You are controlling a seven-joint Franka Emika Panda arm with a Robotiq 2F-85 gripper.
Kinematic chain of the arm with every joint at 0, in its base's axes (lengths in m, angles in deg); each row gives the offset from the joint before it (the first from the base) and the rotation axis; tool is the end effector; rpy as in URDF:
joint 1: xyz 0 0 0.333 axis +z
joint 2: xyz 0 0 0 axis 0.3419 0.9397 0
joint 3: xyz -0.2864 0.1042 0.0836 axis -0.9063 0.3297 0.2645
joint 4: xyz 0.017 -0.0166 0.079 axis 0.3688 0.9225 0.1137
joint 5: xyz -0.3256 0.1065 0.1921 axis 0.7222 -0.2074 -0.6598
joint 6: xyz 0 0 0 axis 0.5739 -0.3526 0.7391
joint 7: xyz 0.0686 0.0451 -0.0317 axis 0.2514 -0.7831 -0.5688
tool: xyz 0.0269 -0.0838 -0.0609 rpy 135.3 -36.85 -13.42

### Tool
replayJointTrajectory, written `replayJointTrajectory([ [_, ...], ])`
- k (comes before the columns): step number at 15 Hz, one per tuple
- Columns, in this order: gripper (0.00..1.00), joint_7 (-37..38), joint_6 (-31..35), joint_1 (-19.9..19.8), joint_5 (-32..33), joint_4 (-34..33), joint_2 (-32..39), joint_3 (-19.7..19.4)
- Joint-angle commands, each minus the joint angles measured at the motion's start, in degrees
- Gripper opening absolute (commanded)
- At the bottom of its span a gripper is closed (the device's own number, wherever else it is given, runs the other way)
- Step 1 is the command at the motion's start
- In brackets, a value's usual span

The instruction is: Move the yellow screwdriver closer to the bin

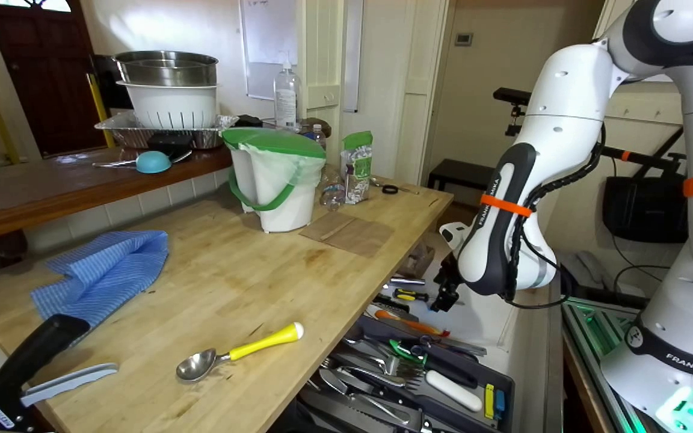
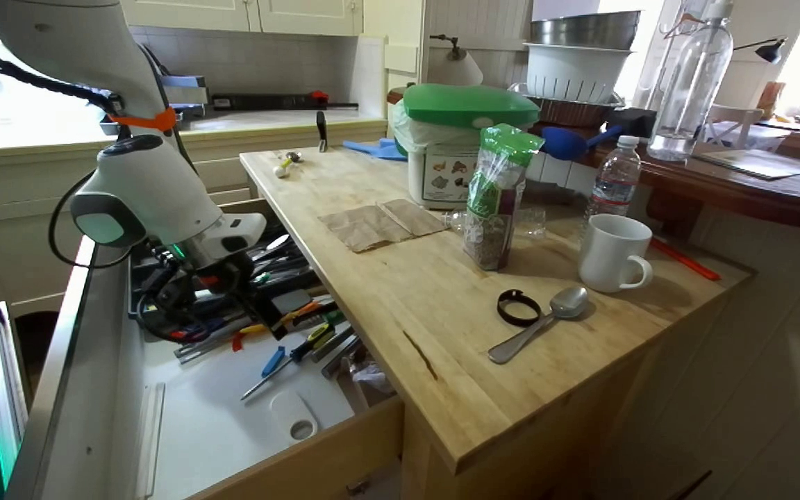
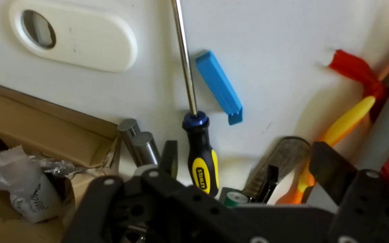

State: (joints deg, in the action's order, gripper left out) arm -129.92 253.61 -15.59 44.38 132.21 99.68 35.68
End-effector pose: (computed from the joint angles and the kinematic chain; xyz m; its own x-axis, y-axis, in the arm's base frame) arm 0.3542 -0.1091 0.1443 0.9481 0.0707 0.3099 0.0005 -0.9753 0.2209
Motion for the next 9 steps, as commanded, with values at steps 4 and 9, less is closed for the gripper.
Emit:
replayJointTrajectory([
  [4, 1.00, 1.12, -0.74, -4.00, 6.87, -1.49, 2.69, 1.02],
  [9, 1.00, 1.31, -0.04, -6.20, 9.91, -4.16, 7.49, -0.25],
])
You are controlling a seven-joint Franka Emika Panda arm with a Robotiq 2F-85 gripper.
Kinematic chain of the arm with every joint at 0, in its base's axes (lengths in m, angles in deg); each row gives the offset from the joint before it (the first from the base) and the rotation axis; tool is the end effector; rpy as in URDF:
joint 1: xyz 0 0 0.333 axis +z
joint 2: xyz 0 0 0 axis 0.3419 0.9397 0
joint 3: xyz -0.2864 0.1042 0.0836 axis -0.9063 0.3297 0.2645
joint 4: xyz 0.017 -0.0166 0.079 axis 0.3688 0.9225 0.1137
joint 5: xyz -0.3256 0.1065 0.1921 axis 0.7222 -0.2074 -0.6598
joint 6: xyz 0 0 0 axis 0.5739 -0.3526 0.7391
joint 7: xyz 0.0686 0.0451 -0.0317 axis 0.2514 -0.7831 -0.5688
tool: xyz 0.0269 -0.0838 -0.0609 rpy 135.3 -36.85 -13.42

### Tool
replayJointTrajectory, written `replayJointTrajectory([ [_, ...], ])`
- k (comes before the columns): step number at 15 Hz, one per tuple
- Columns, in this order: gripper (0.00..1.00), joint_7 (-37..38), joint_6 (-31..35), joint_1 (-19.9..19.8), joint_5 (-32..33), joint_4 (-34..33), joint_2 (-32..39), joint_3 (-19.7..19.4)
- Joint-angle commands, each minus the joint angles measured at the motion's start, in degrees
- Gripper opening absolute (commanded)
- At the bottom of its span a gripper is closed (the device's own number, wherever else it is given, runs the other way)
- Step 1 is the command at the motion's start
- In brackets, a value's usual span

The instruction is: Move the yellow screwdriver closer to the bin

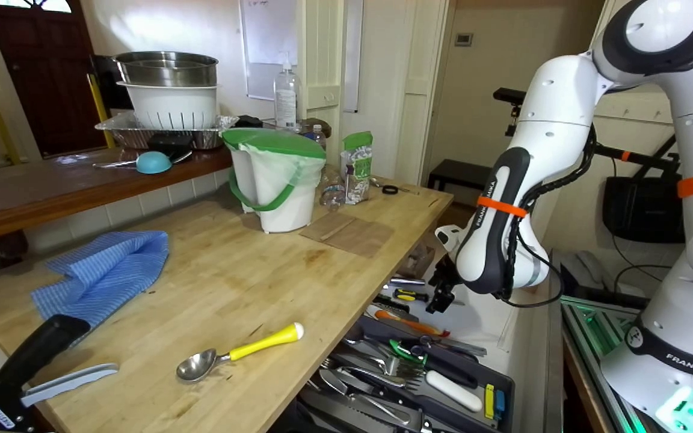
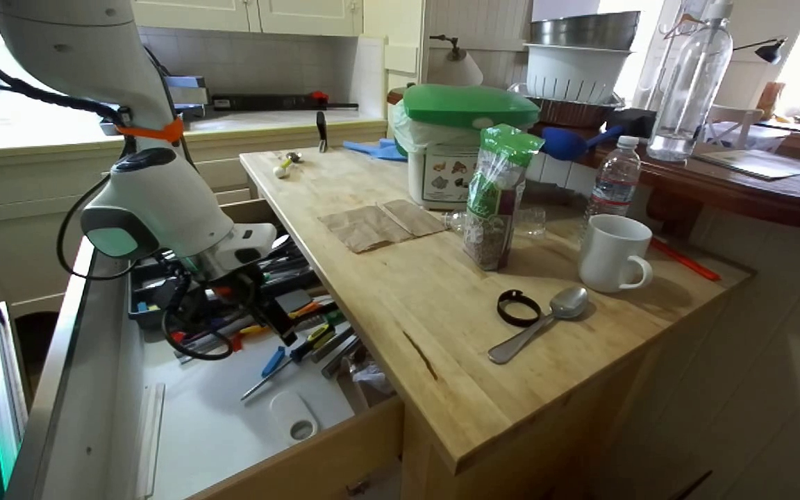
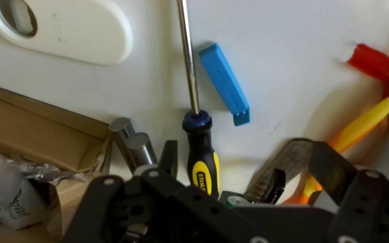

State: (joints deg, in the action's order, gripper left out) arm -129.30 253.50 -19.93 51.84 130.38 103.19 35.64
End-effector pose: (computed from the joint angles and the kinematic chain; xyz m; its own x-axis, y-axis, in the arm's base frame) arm 0.3624 -0.1228 0.1302 0.9418 0.0923 0.3231 0.0315 -0.9816 0.1885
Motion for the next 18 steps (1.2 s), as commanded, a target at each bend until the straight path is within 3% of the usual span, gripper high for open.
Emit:
replayJointTrajectory([
  [1, 1.00, 0.81, 0.29, -2.27, 2.73, -2.78, 4.56, 0.00],
  [5, 1.00, 0.89, -0.02, -3.71, 4.17, -5.77, 6.66, 0.42],
  [12, 1.00, -0.52, -0.94, -2.30, 2.90, -10.74, 11.77, -2.24],
  [13, 0.94, -0.55, -1.14, -2.27, 2.74, -11.33, 12.33, -2.59],
  [14, 0.74, -0.49, -1.20, -2.35, 2.64, -11.70, 12.51, -2.66],
  [18, 0.43, -0.20, -1.25, -2.10, 0.98, -10.96, 10.28, -3.06],
])
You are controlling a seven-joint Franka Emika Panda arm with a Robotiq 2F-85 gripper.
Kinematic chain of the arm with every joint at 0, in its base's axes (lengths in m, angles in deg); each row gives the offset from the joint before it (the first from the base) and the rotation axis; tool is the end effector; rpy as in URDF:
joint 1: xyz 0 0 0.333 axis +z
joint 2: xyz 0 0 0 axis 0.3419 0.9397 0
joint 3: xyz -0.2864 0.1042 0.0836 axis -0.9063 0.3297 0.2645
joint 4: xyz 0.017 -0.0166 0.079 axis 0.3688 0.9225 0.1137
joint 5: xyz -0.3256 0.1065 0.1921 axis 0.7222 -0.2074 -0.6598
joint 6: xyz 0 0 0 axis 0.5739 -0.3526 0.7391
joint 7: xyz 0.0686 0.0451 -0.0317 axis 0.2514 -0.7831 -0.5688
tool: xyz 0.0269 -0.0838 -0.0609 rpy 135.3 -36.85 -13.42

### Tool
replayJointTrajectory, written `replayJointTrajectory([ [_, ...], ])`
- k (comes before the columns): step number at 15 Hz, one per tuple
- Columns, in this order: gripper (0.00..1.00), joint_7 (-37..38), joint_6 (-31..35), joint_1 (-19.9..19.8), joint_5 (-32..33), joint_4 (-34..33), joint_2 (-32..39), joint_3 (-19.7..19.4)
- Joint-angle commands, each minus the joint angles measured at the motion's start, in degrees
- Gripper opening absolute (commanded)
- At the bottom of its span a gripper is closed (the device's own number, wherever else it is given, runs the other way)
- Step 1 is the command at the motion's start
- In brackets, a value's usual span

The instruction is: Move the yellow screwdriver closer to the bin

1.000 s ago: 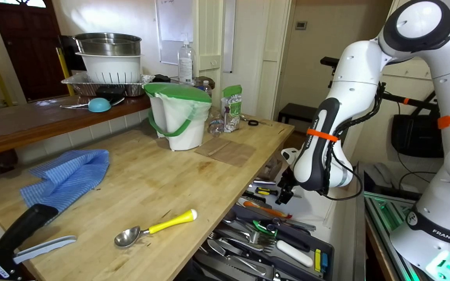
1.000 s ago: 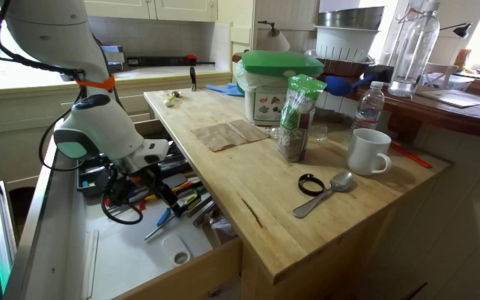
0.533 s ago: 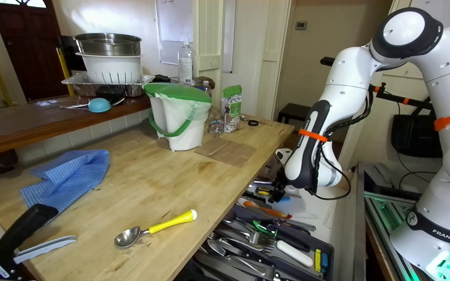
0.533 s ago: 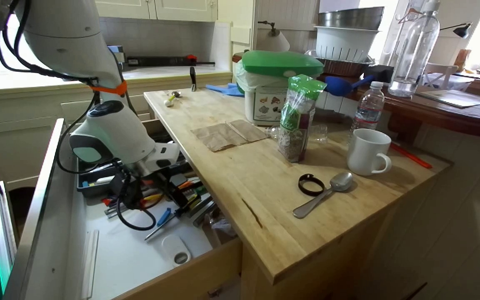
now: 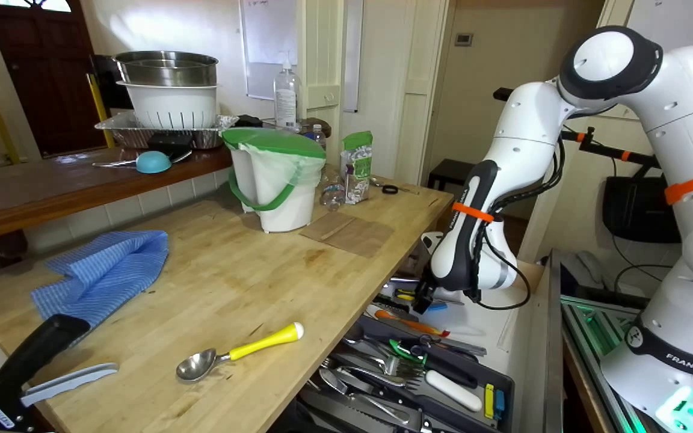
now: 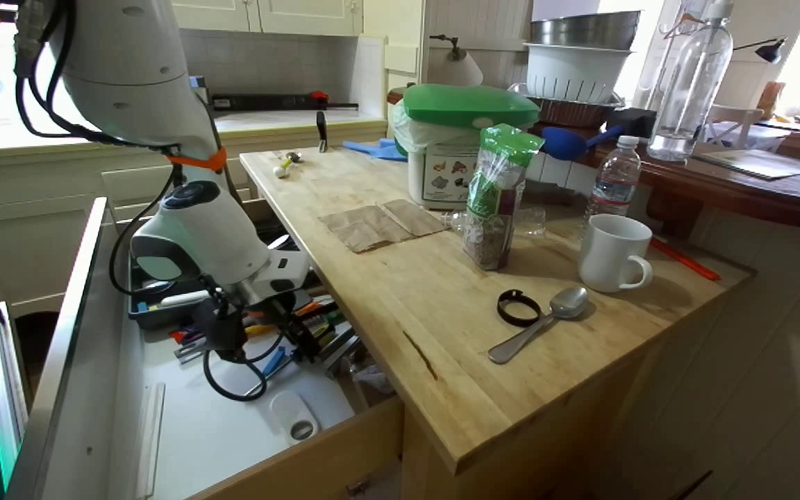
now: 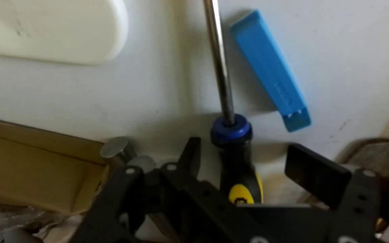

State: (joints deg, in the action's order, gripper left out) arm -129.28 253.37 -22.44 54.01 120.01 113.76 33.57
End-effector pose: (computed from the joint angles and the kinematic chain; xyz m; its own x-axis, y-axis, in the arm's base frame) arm 0.3956 -0.1558 0.0885 0.9377 -0.0048 0.3473 -0.0551 -0.9893 0.1350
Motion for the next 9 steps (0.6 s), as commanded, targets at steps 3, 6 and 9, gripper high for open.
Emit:
replayJointTrajectory([
  [3, 0.20, -0.40, -1.76, 0.83, -2.68, 0.27, -1.82, -1.65],
  [6, 0.05, 12.83, -5.92, 12.30, 6.10, 3.27, -6.85, -14.64],
  [9, 0.07, 24.04, -5.99, 20.32, 17.00, 8.24, -11.77, -24.94],
])
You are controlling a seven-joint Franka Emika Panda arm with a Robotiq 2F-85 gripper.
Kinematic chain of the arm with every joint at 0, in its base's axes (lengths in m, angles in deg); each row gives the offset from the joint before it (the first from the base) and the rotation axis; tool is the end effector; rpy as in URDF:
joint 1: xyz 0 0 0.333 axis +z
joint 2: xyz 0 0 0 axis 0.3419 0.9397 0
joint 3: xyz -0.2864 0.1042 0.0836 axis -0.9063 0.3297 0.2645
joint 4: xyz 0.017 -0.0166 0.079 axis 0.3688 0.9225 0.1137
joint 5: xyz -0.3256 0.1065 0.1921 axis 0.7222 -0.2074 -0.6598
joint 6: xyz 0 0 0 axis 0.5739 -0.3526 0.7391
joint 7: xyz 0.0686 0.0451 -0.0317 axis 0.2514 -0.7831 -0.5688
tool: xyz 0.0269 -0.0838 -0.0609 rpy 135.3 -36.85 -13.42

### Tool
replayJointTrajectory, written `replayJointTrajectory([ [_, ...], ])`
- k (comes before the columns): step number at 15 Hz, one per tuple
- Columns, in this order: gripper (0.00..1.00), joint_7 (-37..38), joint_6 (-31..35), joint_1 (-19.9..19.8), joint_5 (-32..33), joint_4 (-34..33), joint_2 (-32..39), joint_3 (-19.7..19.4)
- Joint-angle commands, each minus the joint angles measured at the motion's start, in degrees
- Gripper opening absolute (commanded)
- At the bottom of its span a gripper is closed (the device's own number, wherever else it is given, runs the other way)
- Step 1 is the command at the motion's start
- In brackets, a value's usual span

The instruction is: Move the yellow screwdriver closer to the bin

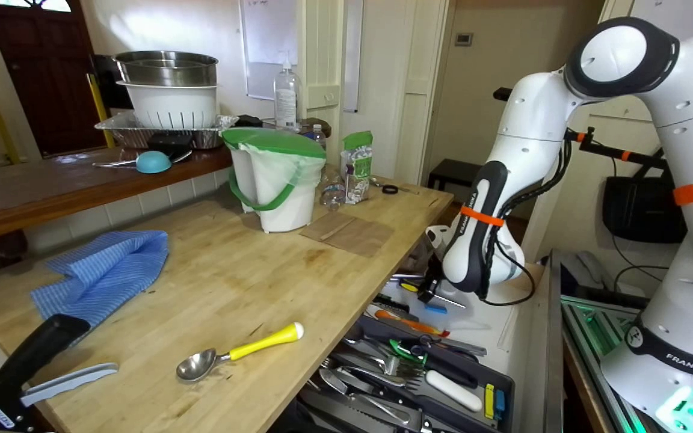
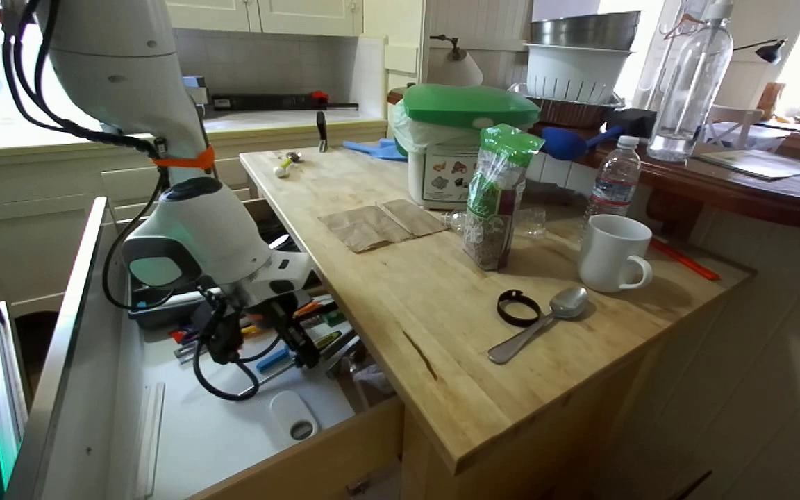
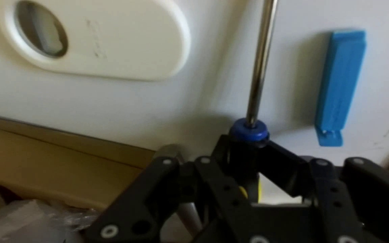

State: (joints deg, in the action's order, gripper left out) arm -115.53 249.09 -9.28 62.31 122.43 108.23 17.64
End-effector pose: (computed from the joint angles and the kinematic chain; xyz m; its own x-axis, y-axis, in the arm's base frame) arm 0.3867 -0.1748 0.0991 0.9476 -0.0433 0.3166 -0.1055 -0.9776 0.1821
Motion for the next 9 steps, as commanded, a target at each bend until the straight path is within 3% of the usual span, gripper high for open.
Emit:
replayJointTrajectory([
  [1, 0.06, 12.77, -1.38, 9.18, 11.62, 7.46, -7.79, -11.83],
  [5, 0.06, 18.49, -2.65, 10.46, 26.71, 13.46, -15.36, -17.30],
  [6, 0.06, 19.29, -4.87, 10.35, 29.67, 9.41, -13.61, -17.84],
  [9, 0.06, 20.72, -11.99, 8.56, 38.77, 9.51, -19.38, -17.27],
])
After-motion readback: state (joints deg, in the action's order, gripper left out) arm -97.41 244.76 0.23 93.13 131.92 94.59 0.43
